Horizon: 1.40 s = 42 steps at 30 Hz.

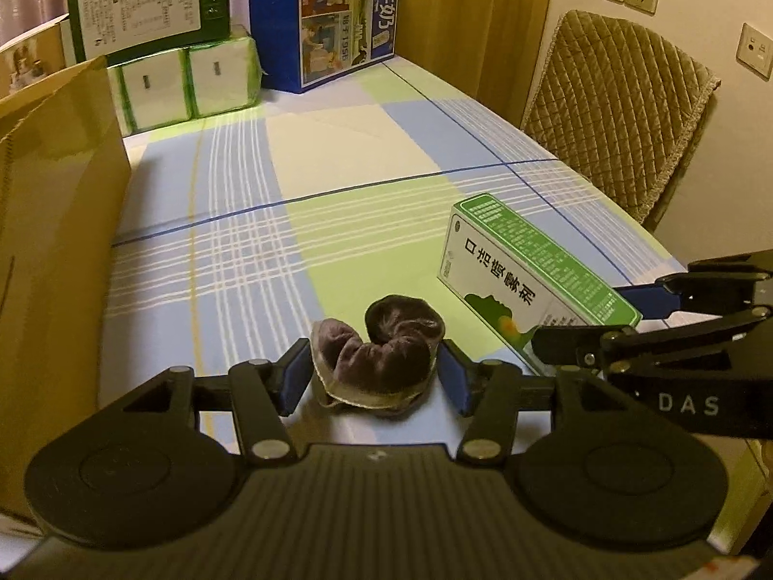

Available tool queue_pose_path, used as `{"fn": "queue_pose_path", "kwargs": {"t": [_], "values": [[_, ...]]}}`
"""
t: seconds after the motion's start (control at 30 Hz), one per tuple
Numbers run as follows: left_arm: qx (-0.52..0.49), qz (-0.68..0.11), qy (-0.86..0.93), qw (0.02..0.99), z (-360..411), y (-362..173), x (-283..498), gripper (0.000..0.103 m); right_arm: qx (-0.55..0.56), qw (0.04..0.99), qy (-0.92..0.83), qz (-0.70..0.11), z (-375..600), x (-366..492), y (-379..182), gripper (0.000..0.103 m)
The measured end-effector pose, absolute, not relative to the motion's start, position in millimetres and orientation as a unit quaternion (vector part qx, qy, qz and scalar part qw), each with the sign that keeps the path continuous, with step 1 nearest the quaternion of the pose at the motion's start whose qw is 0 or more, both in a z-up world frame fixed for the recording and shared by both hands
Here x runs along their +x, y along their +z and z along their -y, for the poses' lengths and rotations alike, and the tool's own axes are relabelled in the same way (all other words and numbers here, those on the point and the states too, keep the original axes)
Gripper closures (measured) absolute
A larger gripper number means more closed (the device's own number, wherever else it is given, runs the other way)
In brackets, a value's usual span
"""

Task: Organize objects
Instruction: 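Grasp the brown fabric item in its clear cup with the left gripper, then carry the fabric item left and medicine box right over the cardboard box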

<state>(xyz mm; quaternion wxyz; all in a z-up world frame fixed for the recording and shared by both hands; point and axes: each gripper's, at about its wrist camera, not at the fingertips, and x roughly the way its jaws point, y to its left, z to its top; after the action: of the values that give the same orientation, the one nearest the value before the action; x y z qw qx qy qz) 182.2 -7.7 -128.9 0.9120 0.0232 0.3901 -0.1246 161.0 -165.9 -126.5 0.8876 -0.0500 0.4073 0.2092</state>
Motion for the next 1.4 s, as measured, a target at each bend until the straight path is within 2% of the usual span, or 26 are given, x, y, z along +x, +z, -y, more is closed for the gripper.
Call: {"fn": "queue_pose_path", "kwargs": {"t": [0.17, 0.27, 0.6, 0.7, 1.03, 1.4], "values": [[0.023, -0.398, -0.131, 0.908, 8, -128, 183, 0.080, -0.052, 0.888, 0.210, -0.405, 164, 165, -127, 0.060], [0.029, -0.403, -0.120, 0.907, 5, -123, 179, 0.085, -0.059, 0.888, 0.213, -0.404, 161, 169, -128, 0.060], [0.018, -0.411, -0.108, 0.905, -2, -121, 172, 0.085, -0.101, 0.880, 0.226, -0.406, 140, 187, -137, 0.061], [0.016, -0.411, -0.107, 0.905, -2, -120, 171, 0.085, -0.097, 0.876, 0.223, -0.416, 140, 189, -141, 0.075], [-0.004, -0.415, -0.110, 0.903, -5, -110, 157, 0.086, -0.086, 0.880, 0.209, -0.418, 145, 170, -127, 0.075], [-0.008, -0.407, -0.118, 0.906, -4, -70, 101, 0.086, -0.011, 0.891, 0.193, -0.411, 163, 105, -72, 0.075]]}}
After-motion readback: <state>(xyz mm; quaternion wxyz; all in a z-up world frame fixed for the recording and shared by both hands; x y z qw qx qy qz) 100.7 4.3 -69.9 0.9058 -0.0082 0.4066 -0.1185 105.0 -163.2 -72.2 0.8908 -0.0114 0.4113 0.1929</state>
